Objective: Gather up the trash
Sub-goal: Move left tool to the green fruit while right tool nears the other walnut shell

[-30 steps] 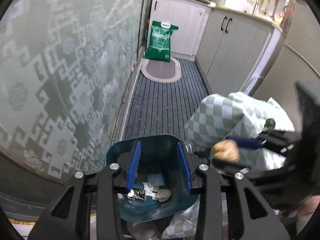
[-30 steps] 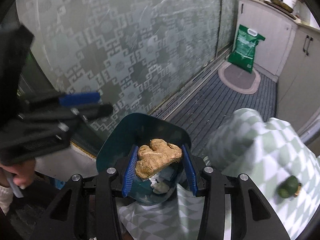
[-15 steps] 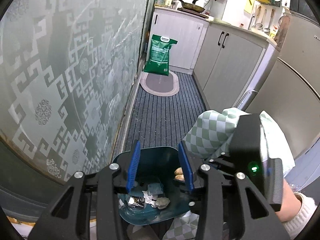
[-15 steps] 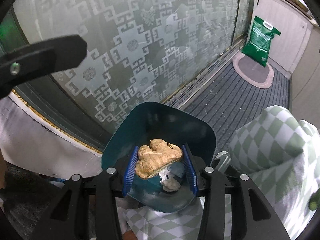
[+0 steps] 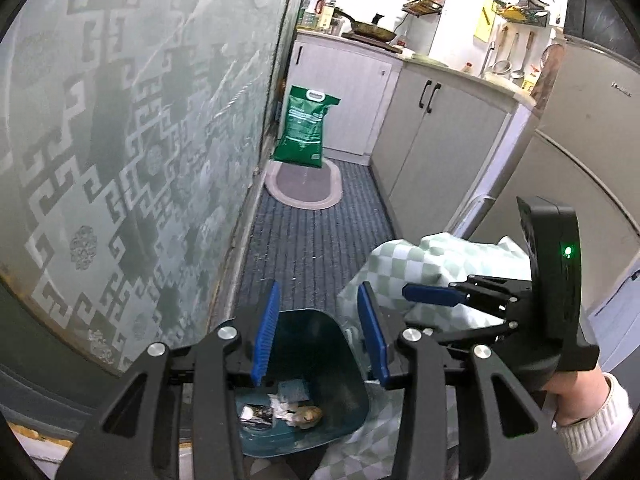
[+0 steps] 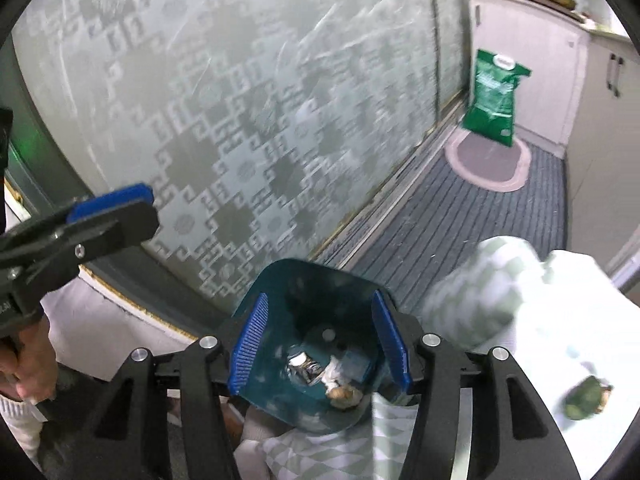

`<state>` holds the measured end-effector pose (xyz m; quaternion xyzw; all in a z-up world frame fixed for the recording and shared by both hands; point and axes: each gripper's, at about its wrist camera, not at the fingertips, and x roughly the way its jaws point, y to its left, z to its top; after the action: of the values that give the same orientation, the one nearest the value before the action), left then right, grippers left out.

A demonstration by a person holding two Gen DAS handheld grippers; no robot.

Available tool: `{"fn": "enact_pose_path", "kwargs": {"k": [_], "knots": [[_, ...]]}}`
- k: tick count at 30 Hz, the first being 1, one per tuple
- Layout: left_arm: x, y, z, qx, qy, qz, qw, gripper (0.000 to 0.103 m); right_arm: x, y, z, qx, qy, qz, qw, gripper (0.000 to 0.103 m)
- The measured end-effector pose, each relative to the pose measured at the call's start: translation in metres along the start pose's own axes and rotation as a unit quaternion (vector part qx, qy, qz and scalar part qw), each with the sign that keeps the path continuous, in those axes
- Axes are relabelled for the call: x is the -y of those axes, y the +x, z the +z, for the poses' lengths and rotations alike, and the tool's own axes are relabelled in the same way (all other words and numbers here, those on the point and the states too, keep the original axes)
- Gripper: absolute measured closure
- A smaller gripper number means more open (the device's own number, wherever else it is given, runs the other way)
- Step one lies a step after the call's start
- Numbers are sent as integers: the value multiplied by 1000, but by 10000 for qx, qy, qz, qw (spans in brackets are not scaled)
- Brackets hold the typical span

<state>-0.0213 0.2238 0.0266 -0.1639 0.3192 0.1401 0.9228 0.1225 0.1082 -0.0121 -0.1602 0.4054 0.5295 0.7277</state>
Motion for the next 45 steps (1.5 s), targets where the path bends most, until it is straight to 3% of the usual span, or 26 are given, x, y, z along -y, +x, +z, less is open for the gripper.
{"fn": "enact_pose_path", "kwargs": {"k": [17,28,35,40,43,45], "knots": [[102,21,3,-12,680,-596,9959,58,89,-110,-28,860,760,-665,9912,48],[164,58,-12,-227,1105,-878,9897,54,140,-129,-63,744,1101,-1153,9844,48],[195,97,-19,-346,1602,-764,9835,50,169,-139,-77,798,1395,-1114,9807,48],[212,122,-23,-431,1927,-659,9781,48,183,-145,-82,838,1511,-1025,9796,54],[215,131,-24,-542,1918,-865,9761,47,187,-151,-83,902,1558,-958,9790,56],[219,138,-26,-580,1989,-816,9749,47,189,-154,-85,935,1578,-942,9785,59]]}}
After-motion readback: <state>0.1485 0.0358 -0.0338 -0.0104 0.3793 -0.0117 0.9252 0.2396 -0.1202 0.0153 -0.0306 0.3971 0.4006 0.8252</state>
